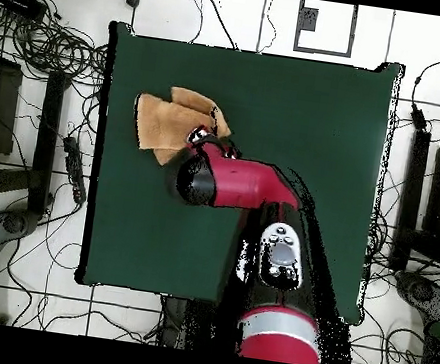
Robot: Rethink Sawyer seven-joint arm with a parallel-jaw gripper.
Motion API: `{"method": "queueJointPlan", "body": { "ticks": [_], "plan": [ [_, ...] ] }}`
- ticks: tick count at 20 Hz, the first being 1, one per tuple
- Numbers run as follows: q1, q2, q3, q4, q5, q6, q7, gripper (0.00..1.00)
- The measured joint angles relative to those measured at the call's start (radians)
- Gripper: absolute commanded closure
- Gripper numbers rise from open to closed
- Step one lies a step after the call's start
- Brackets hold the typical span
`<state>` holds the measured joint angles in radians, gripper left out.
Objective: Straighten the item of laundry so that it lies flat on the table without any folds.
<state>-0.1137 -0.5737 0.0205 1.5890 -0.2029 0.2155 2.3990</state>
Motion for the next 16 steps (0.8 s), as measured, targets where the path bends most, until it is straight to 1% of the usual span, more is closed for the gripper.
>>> {"method": "queueJointPlan", "body": {
  "ticks": [2, 7, 8, 10, 16],
  "plan": [
    [-0.073, 0.021, 0.026, 0.007, -0.043, 0.0, 0.0, 1.0],
    [-0.182, 0.042, 0.07, 0.017, -0.107, 0.0, 0.0, 1.0],
    [-0.215, 0.048, 0.081, 0.021, -0.128, 0.0, 0.0, 1.0],
    [-0.252, 0.053, 0.097, 0.027, -0.154, 0.0, 0.0, 1.0],
    [-0.326, 0.058, 0.134, 0.032, -0.215, 0.0, 0.0, 1.0]
  ]
}}
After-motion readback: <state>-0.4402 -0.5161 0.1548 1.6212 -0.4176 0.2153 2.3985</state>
